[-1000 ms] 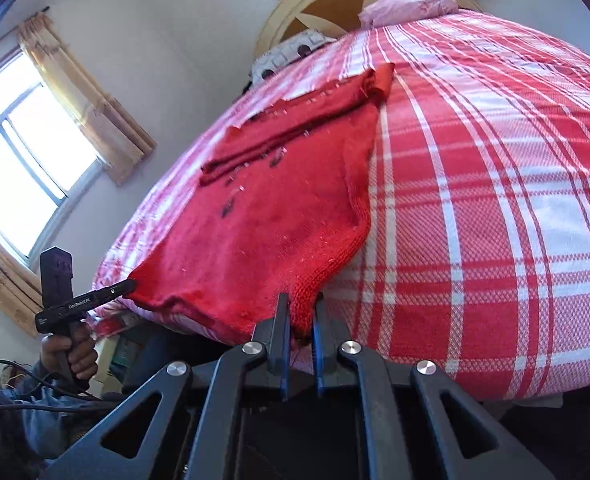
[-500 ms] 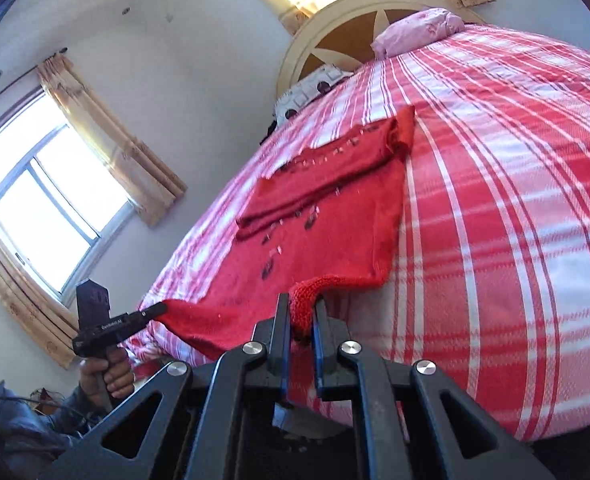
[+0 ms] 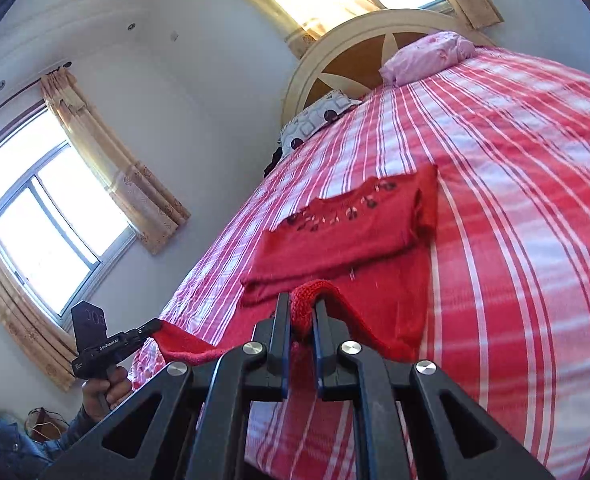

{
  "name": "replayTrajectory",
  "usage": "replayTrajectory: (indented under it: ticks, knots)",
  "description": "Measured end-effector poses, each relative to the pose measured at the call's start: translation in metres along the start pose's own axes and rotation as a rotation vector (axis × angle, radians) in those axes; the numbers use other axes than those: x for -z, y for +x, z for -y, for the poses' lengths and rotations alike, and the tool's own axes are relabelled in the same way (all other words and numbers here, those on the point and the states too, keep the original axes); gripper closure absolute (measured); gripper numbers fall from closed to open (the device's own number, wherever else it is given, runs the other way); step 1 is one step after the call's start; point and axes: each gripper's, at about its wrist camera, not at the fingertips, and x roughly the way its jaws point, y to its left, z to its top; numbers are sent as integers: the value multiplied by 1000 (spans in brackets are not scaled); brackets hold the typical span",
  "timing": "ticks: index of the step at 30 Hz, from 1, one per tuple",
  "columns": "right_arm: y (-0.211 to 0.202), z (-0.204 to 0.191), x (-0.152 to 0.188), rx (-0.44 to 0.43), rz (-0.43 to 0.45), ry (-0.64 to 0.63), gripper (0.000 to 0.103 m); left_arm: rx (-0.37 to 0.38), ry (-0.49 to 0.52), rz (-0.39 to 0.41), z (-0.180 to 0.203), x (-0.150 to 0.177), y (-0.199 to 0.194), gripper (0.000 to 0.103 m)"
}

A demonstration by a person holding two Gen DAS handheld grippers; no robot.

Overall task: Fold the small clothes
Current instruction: 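Lift the hem with both tools and fold it toward the collar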

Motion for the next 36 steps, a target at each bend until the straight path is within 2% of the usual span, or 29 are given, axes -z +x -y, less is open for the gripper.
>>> replayTrajectory:
  ticks: [16, 24, 36]
  knots:
    - [55, 7, -82, 53, 10, -32, 95, -15, 4, 43, -5, -83, 53, 99]
    - [94, 21, -118, 98, -18, -44, 95, -8, -5, 49, -9, -118, 87, 99]
    - [160, 68, -168, 159, -46, -8, 95, -33, -28, 34, -26, -168, 150, 99]
